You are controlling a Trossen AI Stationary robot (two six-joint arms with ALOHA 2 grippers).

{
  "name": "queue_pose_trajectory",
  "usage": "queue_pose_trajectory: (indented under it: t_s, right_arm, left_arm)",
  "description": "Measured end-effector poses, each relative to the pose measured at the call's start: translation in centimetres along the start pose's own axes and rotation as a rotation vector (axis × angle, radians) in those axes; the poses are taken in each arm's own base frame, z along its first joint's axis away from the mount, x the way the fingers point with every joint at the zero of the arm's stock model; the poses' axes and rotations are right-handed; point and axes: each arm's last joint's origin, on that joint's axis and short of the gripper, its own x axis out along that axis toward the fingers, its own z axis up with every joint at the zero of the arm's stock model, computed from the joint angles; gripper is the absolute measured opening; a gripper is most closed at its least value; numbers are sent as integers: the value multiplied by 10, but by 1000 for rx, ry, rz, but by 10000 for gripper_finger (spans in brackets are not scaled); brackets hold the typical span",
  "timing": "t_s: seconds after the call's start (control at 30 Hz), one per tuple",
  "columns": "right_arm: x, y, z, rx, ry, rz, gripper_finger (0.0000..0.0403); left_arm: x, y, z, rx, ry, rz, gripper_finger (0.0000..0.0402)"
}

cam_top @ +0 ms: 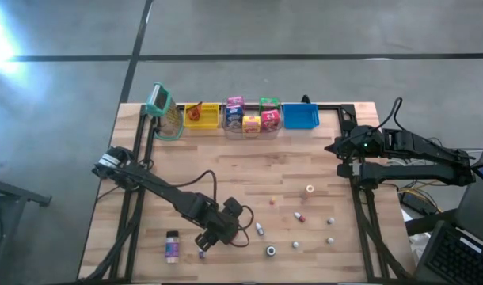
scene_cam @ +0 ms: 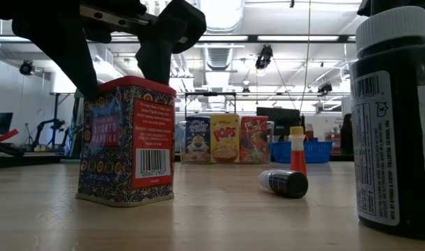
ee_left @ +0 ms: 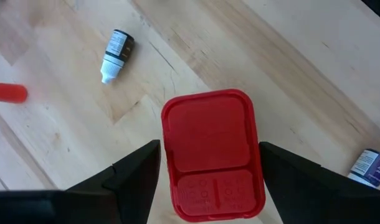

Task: Pick & Place Kitchen Items
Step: Put the red seasoning can into the yellow bin

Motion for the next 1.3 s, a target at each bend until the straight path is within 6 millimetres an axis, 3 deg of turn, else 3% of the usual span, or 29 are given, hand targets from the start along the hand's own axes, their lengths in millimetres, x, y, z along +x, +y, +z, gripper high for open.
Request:
queue_pose_trajectory:
  t_s: [0.47,0.67,0.9,1.13,1.3]
  right_arm:
    - [0,0,0,0,0,0,8]
    - [0,0,0,0,0,0,8]
    - [0,0,0,0,0,0,8]
    - [0,0,0,0,0,0,8]
    - [0,0,0,0,0,0,8]
  left_arm:
    - [16,-1,-4,-23,54,-9,273]
    - [14,0,-3,-24,48,9,267]
    - [13,0,-4,-24,55,9,226]
    - [13,0,-4,-52,57,10,243]
    - [13,0,-4,-61,57,11,231]
